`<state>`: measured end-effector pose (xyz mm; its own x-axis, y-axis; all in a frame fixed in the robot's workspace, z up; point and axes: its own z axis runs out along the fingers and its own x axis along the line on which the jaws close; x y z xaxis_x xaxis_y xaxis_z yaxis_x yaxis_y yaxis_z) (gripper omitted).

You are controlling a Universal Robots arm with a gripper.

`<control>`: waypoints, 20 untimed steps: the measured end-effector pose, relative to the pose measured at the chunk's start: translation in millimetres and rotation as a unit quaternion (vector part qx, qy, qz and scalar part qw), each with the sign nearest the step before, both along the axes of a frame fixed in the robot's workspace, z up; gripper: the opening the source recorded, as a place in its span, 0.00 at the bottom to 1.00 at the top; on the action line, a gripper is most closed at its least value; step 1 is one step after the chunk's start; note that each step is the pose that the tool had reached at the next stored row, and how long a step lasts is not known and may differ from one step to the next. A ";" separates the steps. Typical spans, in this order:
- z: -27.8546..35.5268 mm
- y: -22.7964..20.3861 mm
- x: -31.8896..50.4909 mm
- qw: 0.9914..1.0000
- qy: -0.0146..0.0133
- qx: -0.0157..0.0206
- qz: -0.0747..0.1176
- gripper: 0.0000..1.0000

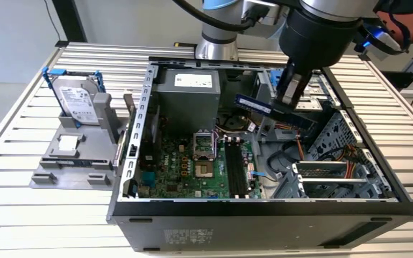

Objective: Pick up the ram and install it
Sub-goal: 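Insert the ram into the slot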

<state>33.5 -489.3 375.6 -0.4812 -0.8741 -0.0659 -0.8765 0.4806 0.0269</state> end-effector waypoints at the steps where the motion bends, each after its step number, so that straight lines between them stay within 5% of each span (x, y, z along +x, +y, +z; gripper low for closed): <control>1: 0.0 0.0 0.0 1.000 0.000 0.000 -0.009 0.00; 5: 0.0 0.0 0.0 0.999 0.000 0.000 -0.043 0.00; 11: 0.0 0.0 0.0 0.996 0.000 0.000 -0.084 0.00; 15: 0.0 0.0 0.0 0.993 0.000 0.000 -0.119 0.00; 20: 0.0 0.0 0.0 0.987 0.000 0.000 -0.162 0.00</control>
<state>33.5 -489.3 375.6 -0.7357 -0.6741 -0.0659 -0.6766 0.7359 0.0269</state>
